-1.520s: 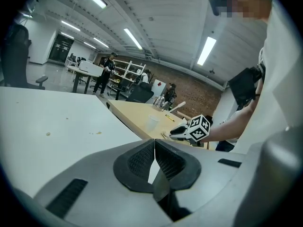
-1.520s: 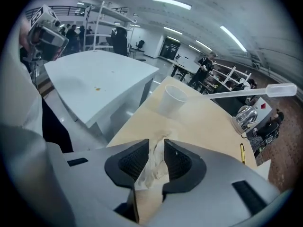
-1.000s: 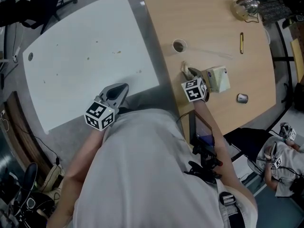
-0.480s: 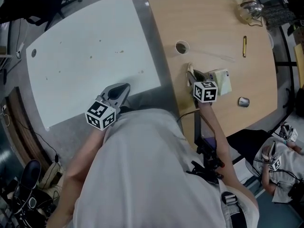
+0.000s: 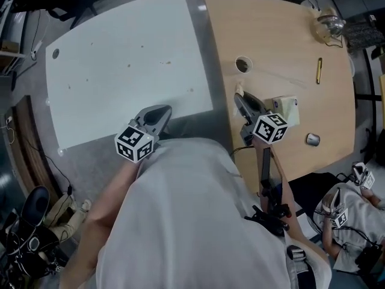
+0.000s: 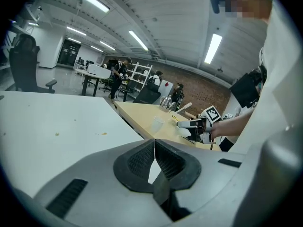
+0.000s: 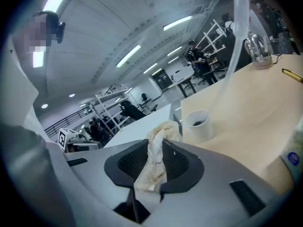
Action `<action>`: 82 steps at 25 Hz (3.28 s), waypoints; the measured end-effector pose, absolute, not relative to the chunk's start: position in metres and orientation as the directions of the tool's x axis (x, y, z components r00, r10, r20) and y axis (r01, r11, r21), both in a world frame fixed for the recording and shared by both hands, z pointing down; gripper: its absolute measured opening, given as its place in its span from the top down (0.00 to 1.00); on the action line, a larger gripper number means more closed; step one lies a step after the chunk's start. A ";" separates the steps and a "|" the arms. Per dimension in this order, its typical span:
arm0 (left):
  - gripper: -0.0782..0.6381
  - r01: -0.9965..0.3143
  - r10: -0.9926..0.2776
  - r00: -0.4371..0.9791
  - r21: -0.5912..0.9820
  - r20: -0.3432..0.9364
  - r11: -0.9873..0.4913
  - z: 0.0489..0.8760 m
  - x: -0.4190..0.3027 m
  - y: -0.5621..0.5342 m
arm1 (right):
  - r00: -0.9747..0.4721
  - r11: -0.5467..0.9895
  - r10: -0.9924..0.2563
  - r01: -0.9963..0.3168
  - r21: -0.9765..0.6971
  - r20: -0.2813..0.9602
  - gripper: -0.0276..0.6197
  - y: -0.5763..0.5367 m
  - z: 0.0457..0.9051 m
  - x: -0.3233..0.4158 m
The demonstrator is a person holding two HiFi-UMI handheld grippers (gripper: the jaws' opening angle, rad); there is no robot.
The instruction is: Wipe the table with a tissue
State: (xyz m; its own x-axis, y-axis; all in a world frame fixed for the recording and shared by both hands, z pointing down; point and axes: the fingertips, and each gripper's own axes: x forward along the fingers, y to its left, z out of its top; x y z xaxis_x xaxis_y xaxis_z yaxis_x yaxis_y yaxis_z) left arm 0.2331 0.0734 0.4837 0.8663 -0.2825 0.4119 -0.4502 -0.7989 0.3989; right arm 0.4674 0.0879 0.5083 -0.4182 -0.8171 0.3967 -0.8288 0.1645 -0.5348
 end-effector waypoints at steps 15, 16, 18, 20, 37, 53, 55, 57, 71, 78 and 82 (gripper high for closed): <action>0.88 -0.478 -0.339 0.868 0.425 0.362 -0.769 0.477 0.178 0.070 | -0.494 0.310 -0.741 -0.852 -0.422 0.454 0.81 0.060 0.492 0.382; 0.88 -0.469 -0.329 0.872 0.424 0.362 -0.775 0.477 0.174 0.071 | -0.488 0.305 -0.745 -0.856 -0.417 0.456 0.81 0.060 0.491 0.378; 0.88 -0.455 -0.314 0.877 0.421 0.363 -0.784 0.477 0.166 0.070 | -0.474 0.300 -0.748 -0.866 -0.401 0.464 0.81 0.060 0.493 0.370; 0.88 -0.442 -0.301 0.883 0.424 0.360 -0.791 0.476 0.161 0.069 | -0.458 0.298 -0.747 -0.879 -0.372 0.482 0.81 0.060 0.496 0.362; 0.88 -0.369 -0.204 0.906 0.453 0.372 -0.812 0.486 0.124 0.086 | -0.262 0.155 -0.714 -0.963 -0.219 0.649 0.81 0.084 0.553 0.351; 0.88 -0.451 -0.258 0.879 0.520 0.402 -0.725 0.510 0.103 0.098 | -0.224 0.408 -0.505 -0.913 0.002 0.834 0.82 0.033 0.603 0.368; 0.88 -0.456 -0.262 0.876 0.523 0.404 -0.720 0.510 0.100 0.097 | -0.224 0.444 -0.471 -0.896 0.010 0.853 0.82 0.033 0.607 0.367; 0.88 -0.461 -0.267 0.874 0.523 0.406 -0.717 0.511 0.098 0.096 | -0.215 0.487 -0.440 -0.873 0.030 0.872 0.82 0.034 0.611 0.365; 0.88 -0.448 -0.263 0.882 0.518 0.392 -0.729 0.506 0.103 0.099 | -0.289 0.604 -0.340 -0.797 -0.028 0.895 0.84 0.045 0.618 0.344; 0.88 -0.467 -0.286 0.873 0.509 0.395 -0.723 0.506 0.091 0.091 | -0.298 0.623 -0.332 -0.781 -0.029 0.895 0.84 0.048 0.619 0.327; 0.88 -0.468 -0.291 0.872 0.502 0.393 -0.727 0.503 0.087 0.087 | -0.284 0.609 -0.345 -0.793 -0.016 0.895 0.84 0.047 0.620 0.315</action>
State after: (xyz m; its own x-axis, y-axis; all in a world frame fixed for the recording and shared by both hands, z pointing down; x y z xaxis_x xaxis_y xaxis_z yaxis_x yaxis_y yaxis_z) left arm 0.0869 0.0872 0.5028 0.8724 -0.2912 0.3925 -0.4685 -0.7273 0.5016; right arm 0.3147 0.0470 0.6196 -0.2836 -0.3455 0.8945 -0.7933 0.6086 -0.0165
